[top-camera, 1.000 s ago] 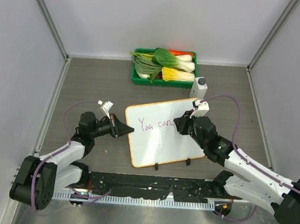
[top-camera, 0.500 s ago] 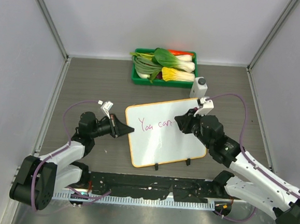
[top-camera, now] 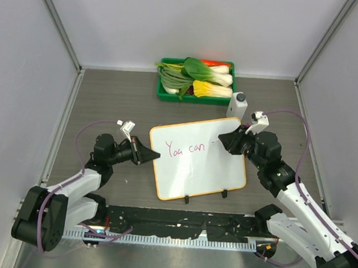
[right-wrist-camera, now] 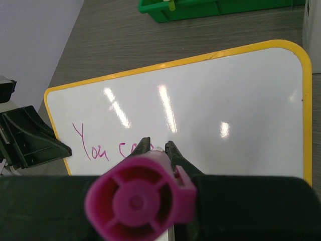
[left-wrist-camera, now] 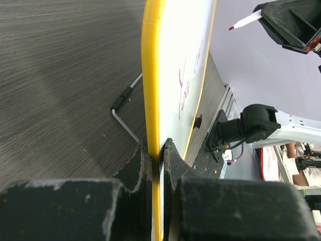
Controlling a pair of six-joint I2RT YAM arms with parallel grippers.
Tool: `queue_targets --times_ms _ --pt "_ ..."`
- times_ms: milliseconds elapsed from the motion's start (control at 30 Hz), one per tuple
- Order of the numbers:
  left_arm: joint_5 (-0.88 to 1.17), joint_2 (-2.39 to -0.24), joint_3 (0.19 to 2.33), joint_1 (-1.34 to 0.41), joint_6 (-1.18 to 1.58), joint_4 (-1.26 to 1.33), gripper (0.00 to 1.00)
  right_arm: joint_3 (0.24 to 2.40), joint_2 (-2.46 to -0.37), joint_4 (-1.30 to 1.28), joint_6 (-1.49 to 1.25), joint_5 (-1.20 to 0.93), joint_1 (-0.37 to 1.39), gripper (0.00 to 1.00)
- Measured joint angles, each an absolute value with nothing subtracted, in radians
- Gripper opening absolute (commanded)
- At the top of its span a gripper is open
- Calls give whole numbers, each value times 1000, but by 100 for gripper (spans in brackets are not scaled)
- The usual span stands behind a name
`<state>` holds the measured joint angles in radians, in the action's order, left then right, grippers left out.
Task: Write a sentence on the whiteboard
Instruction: Write on the whiteboard at the whiteboard stand.
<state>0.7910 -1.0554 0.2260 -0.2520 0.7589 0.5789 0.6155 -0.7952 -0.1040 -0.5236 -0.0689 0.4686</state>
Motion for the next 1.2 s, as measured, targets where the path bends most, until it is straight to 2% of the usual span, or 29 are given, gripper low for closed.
queue_targets --times_ms 200,467,1200 --pt "791 -1055 226 -252 759 579 0 616 -744 -138 -493 -48 480 1" --pt "791 -1056 226 -252 759 579 0 606 -665 -167 -440 97 579 1" --pt "798 -1065 226 -252 759 587 0 596 -740 -113 -416 118 583 1"
